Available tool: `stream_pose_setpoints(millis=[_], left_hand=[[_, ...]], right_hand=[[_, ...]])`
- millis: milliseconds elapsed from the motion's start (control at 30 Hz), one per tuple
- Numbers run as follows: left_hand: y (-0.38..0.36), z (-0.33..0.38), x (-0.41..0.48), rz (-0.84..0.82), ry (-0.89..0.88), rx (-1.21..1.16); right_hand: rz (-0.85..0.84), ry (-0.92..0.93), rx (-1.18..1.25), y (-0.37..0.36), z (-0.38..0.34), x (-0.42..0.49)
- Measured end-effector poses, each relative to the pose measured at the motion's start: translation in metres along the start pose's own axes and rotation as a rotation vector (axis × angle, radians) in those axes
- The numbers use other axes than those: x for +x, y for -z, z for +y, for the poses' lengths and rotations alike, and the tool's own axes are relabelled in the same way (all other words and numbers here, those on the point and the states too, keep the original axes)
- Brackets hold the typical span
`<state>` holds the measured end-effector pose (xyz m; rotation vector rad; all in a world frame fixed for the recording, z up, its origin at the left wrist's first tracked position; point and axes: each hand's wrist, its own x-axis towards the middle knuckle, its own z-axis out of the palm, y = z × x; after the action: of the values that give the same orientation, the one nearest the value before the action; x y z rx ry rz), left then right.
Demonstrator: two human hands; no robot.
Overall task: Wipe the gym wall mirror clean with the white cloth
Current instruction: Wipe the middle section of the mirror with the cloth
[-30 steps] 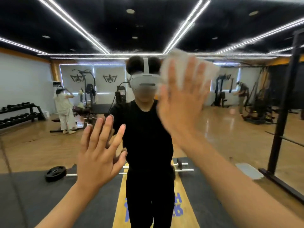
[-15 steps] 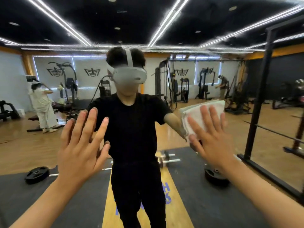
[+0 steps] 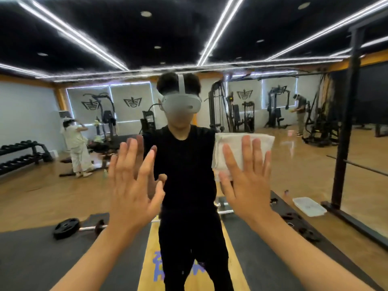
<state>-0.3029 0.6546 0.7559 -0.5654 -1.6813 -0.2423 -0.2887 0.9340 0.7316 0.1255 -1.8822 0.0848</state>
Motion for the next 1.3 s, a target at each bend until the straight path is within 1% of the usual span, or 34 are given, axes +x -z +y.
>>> stream_pose_setpoints(millis=[67, 133, 167, 233, 333, 433, 467, 533, 567, 600, 733, 833, 900, 967, 1000, 1033, 1067, 1200, 1300], left_hand=[[-0.017, 0.035, 0.016, -0.024, -0.062, 0.047], [-0.032, 0.059, 0.024, -0.047, -0.088, 0.106], [-0.038, 0.065, 0.026, -0.057, -0.087, 0.146], [-0.046, 0.068, 0.025, -0.067, -0.075, 0.226], [-0.054, 0.066, 0.022, -0.045, -0.077, 0.285], [-0.058, 0.069, 0.023, -0.020, -0.072, 0.308], [-0.058, 0.070, 0.023, -0.018, -0.073, 0.309], [-0.058, 0.071, 0.024, -0.012, -0.077, 0.302], [-0.058, 0.071, 0.023, -0.013, -0.075, 0.293], [-0.058, 0.072, 0.023, -0.016, -0.073, 0.281], [-0.059, 0.070, 0.023, -0.003, -0.076, 0.241], [-0.057, 0.064, 0.022, 0.045, -0.102, 0.187], [-0.057, 0.061, 0.021, 0.054, -0.113, 0.183], [-0.057, 0.061, 0.020, 0.035, -0.117, 0.208], [-0.056, 0.060, 0.020, 0.024, -0.117, 0.222], [-0.055, 0.060, 0.020, 0.018, -0.115, 0.233], [-0.054, 0.060, 0.020, 0.015, -0.113, 0.238], [-0.056, 0.065, 0.020, 0.022, -0.091, 0.230], [-0.059, 0.069, 0.021, 0.040, -0.071, 0.218]], right_hand=[[-0.012, 0.060, 0.011, 0.003, 0.011, 0.001], [-0.014, 0.140, 0.017, 0.007, 0.035, 0.001], [-0.010, 0.160, 0.016, 0.011, 0.053, 0.003], [0.014, 0.137, -0.017, 0.019, 0.098, 0.006], [0.020, 0.055, -0.095, 0.035, 0.165, 0.008], [-0.016, -0.083, -0.069, 0.055, 0.197, 0.025], [-0.013, -0.167, -0.045, 0.060, 0.196, 0.036], [0.052, -0.361, -0.003, 0.065, 0.178, 0.066], [0.086, -0.415, 0.009, 0.065, 0.162, 0.083], [0.105, -0.406, 0.016, 0.064, 0.142, 0.099], [0.113, -0.088, 0.015, 0.045, 0.028, 0.150], [0.081, 0.165, 0.004, 0.030, -0.051, 0.166], [0.056, 0.363, -0.026, 0.027, -0.067, 0.169], [0.040, 0.512, -0.036, 0.033, -0.042, 0.171], [0.033, 0.539, -0.043, 0.038, -0.020, 0.172], [0.028, 0.522, -0.062, 0.044, 0.007, 0.171], [0.029, 0.464, -0.091, 0.050, 0.037, 0.170], [0.013, 0.105, -0.144, 0.085, 0.160, 0.151], [0.005, -0.108, -0.129, 0.103, 0.214, 0.128]])
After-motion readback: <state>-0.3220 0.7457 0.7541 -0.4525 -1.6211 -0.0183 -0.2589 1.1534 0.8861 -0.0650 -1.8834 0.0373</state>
